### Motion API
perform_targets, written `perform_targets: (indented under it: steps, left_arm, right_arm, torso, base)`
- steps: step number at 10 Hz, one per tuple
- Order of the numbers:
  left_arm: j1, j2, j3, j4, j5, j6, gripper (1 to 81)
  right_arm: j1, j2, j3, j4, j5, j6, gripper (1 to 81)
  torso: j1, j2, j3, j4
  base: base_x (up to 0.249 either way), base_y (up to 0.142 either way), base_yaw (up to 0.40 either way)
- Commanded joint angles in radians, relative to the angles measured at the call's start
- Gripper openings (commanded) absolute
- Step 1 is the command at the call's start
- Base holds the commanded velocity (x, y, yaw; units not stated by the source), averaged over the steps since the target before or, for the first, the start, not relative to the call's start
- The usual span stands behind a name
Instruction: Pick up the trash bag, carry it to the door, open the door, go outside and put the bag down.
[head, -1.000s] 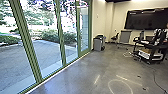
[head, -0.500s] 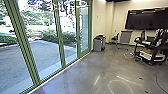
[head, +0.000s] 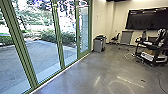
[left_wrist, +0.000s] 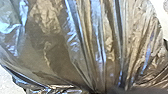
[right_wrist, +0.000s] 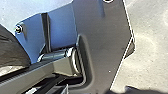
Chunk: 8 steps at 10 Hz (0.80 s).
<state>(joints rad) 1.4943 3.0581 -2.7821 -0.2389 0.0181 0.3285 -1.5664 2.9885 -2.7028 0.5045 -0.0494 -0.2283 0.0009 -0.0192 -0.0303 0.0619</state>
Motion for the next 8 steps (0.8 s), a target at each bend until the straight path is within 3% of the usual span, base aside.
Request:
perform_targets:
  steps: [1, 2, 3, 4, 5, 6, 8]
  left_arm:
    - [-0.044, 0.001, 0.004, 0.003, 0.06, 0.007, 1.0]
    - [-0.044, 0.001, 0.004, 0.003, 0.06, 0.007, 1.0]
    - [-0.044, 0.001, 0.004, 0.003, 0.06, 0.007, 1.0]
    - [-0.044, 0.001, 0.004, 0.003, 0.06, 0.007, 1.0]
    - [-0.044, 0.001, 0.004, 0.004, 0.06, 0.007, 1.0]
    - [-0.044, 0.001, 0.004, 0.004, 0.062, 0.007, 1.0]
    - [-0.044, 0.001, 0.004, 0.006, 0.062, 0.007, 1.0]
  right_arm:
    - [0.036, 0.002, 0.003, 0.0, -0.07, -0.002, 81.1]
    - [0.038, 0.002, 0.003, 0.0, -0.07, -0.002, 81.1]
    - [0.038, 0.002, 0.002, 0.0, -0.07, -0.002, 81.1]
    - [0.039, 0.002, 0.002, 0.0, -0.07, -0.002, 81.1]
    - [0.039, 0.002, 0.002, 0.0, -0.07, -0.002, 81.1]
    - [0.039, 0.002, 0.002, 0.0, -0.07, -0.002, 81.1]
    - [0.039, 0.002, 0.002, -0.001, -0.07, -0.002, 81.1]
  torso:
    - [0.0, 0.0, 0.056, -0.076]
    - [0.0, 0.0, 0.064, -0.089]
    - [0.0, 0.0, 0.078, -0.109]
    - [0.0, 0.0, 0.038, -0.058]
    - [0.0, 0.0, 0.047, -0.084]
    - [-0.001, 0.0, 0.05, -0.1]
    - [-0.001, 0.0, 0.053, -0.102]
  base:
    - [0.164, 0.0, 0.0]
    - [0.163, 0.0, 0.0]
    - [0.163, 0.0, 0.0]
    - [0.162, 0.0, 0.0]
    - [0.161, 0.0, 0.0]
    - [0.16, 0.0, 0.0]
    - [0.16, 0.0, 0.0]
